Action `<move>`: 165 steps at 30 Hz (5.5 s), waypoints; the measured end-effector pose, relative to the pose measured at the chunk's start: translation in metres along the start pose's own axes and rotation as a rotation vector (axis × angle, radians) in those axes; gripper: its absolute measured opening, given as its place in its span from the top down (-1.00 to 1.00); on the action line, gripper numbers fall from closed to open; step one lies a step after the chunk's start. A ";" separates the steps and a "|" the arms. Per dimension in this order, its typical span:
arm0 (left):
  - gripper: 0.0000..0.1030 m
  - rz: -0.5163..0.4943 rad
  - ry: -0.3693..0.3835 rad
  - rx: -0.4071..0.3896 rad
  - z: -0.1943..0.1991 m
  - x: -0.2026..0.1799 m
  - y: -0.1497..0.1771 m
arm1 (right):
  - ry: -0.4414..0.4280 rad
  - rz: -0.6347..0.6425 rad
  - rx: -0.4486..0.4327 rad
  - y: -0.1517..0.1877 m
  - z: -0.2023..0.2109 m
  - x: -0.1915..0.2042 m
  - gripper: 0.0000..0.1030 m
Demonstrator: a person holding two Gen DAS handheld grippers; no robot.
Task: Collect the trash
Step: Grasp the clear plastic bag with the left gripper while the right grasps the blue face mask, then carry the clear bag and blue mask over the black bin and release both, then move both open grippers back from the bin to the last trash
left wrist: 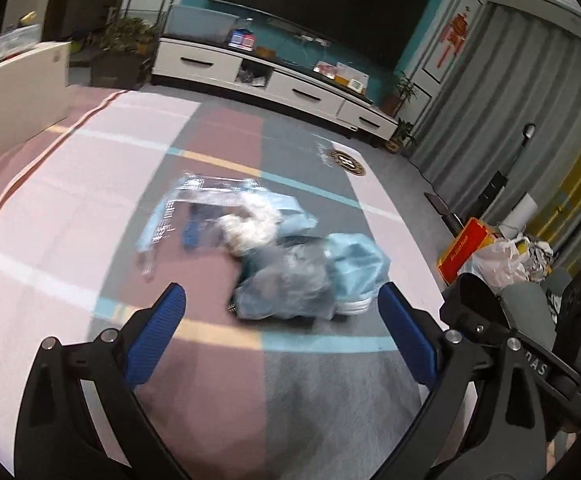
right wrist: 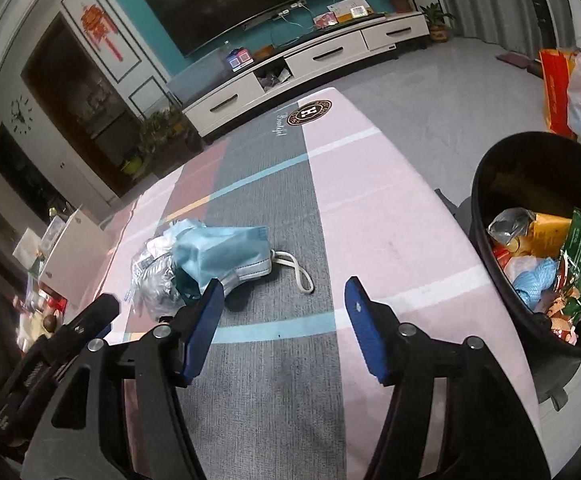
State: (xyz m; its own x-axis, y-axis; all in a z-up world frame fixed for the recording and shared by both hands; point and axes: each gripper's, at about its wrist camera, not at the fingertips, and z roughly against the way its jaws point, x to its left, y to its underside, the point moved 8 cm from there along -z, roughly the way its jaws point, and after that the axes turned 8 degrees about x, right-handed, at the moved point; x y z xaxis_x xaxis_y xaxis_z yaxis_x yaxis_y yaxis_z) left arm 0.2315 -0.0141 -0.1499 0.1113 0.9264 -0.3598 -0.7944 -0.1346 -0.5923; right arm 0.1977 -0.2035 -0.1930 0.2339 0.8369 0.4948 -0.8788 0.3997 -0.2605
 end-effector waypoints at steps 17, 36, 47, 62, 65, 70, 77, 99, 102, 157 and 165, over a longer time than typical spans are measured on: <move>0.26 -0.003 0.026 0.039 -0.017 -0.002 0.004 | 0.004 0.021 0.026 0.001 -0.015 0.007 -0.21; 0.22 -0.050 0.041 0.170 0.024 0.014 0.040 | -0.105 0.196 0.157 0.039 -0.040 0.072 -0.23; 0.21 -0.035 0.033 0.189 0.026 0.028 0.045 | -0.154 0.180 0.146 0.036 -0.051 0.083 0.86; 0.21 -0.064 0.058 0.068 0.049 0.004 0.029 | -0.092 0.124 -0.014 0.007 0.015 0.039 0.87; 0.21 -0.090 0.056 0.068 0.047 -0.008 0.032 | -0.060 0.125 -0.031 0.006 0.025 0.028 0.87; 0.21 -0.159 0.042 0.066 0.042 -0.031 0.040 | -0.007 0.122 -0.065 0.002 0.045 0.004 0.87; 0.21 -0.256 0.037 0.082 0.033 -0.073 0.050 | 0.052 0.087 -0.114 -0.007 0.071 -0.035 0.87; 0.20 -0.482 0.195 0.154 -0.009 -0.257 0.064 | 0.143 -0.160 -0.238 -0.016 0.142 -0.177 0.87; 0.20 -0.481 0.203 0.175 -0.023 -0.271 0.064 | 0.140 -0.187 -0.232 -0.015 0.144 -0.191 0.86; -0.75 -0.263 -0.003 0.129 0.001 -0.109 0.066 | 0.094 -0.177 -0.103 -0.012 0.096 -0.145 -0.02; -0.75 -0.078 -0.098 0.039 0.026 0.003 0.038 | 0.093 0.025 -0.043 -0.005 0.058 -0.068 -0.02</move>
State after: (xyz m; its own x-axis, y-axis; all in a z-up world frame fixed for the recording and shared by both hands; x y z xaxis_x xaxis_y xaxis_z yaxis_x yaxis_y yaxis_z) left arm 0.1856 -0.0071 -0.1546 0.1166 0.9636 -0.2406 -0.8087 -0.0485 -0.5863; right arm 0.1624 -0.2841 -0.1766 0.2514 0.8771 0.4092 -0.8666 0.3923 -0.3083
